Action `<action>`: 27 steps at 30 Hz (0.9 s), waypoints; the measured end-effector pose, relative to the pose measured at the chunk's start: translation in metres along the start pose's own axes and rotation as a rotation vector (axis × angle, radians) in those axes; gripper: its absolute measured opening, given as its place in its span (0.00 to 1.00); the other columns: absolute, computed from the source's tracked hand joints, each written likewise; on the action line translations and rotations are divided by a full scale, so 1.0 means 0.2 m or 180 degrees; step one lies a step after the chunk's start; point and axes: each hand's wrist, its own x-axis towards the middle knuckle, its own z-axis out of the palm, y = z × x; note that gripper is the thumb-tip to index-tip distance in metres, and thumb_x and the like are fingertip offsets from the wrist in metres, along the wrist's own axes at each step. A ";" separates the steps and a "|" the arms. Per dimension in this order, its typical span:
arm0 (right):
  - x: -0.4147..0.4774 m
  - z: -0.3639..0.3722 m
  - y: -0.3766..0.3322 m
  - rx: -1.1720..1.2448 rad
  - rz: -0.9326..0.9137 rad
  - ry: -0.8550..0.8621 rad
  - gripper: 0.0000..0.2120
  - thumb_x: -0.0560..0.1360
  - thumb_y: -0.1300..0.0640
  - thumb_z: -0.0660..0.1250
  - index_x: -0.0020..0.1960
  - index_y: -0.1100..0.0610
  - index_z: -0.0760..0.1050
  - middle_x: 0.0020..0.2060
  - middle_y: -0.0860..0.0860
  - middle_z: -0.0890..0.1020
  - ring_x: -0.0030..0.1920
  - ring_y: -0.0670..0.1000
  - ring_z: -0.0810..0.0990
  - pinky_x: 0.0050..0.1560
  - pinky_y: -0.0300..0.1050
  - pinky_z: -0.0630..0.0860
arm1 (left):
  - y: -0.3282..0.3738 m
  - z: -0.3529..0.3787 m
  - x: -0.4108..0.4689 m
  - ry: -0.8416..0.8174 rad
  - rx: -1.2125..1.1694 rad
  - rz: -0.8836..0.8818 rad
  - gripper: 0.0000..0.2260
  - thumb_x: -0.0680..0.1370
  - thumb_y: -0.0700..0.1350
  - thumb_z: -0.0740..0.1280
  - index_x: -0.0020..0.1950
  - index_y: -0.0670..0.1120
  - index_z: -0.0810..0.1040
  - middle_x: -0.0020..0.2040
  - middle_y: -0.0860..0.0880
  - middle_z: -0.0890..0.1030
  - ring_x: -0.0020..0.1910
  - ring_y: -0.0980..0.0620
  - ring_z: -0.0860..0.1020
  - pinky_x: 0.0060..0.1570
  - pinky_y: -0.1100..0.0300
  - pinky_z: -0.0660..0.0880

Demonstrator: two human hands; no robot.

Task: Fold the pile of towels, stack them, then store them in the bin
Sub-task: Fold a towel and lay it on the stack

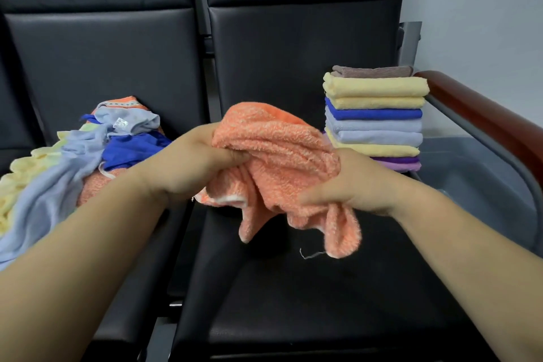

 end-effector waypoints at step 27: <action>0.05 0.10 0.08 -0.1769 0.0604 0.0259 0.10 0.69 0.55 0.78 0.39 0.57 0.78 0.35 0.52 0.84 0.36 0.50 0.81 0.44 0.58 0.81 | 0.04 0.05 -0.02 -0.0513 0.0083 -0.0426 0.19 0.68 0.36 0.76 0.59 0.41 0.82 0.54 0.44 0.86 0.55 0.46 0.85 0.51 0.58 0.81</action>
